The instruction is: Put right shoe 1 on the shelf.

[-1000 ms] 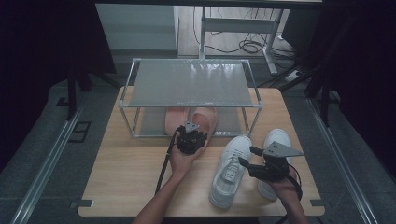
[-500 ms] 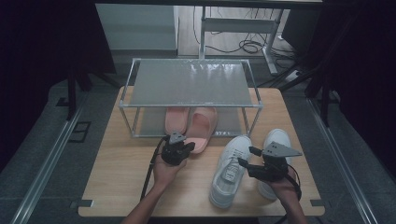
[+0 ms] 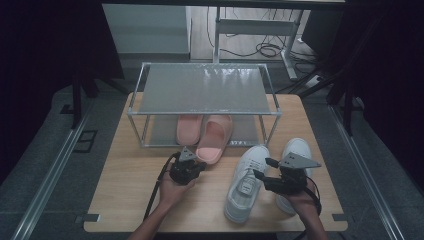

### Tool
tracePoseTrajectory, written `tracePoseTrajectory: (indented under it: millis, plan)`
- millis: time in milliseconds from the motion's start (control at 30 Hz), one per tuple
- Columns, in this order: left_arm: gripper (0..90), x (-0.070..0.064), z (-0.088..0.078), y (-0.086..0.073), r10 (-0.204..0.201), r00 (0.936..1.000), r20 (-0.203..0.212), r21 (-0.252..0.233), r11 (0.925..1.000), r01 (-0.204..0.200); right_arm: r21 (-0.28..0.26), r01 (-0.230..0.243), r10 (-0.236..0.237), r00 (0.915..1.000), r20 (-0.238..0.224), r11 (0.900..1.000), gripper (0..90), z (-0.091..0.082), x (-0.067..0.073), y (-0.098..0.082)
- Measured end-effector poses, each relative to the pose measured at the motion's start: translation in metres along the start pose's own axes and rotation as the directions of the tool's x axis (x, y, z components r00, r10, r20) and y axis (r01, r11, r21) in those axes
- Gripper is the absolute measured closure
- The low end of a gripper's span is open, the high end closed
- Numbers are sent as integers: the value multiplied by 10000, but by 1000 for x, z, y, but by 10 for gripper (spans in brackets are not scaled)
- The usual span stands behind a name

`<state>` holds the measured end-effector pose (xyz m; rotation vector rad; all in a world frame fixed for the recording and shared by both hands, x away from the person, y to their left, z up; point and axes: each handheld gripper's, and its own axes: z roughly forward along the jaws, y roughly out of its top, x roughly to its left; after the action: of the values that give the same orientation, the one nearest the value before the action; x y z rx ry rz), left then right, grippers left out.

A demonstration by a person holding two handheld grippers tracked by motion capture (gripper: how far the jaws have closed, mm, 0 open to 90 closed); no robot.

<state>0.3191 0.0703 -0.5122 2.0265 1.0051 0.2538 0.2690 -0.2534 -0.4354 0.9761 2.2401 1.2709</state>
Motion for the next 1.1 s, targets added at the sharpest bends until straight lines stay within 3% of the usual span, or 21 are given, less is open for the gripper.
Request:
tracePoseTrajectory:
  millis: [267, 667, 900, 1100]
  plan:
    - [898, 0, 17, 5, 159, 9998, 110, 353, 9992, -163, -23, -16, 17, 10000, 30, 10000, 379, -1, -1, 0]
    - [894, -4, 37, 21, 435, 9989, 159, 522, 9977, -443, -58, -35, 36, 10000, 60, 10000, 379, -2, -2, 0]
    - [892, -3, 49, 30, 376, 9992, 153, 522, 9979, -383, -110, -70, 71, 10000, 68, 9999, 379, -3, -3, 0]
    - [884, -4, 47, 31, 461, 9989, 120, 410, 9981, -466, -131, -68, 69, 10000, 63, 9999, 379, -4, -3, 0]
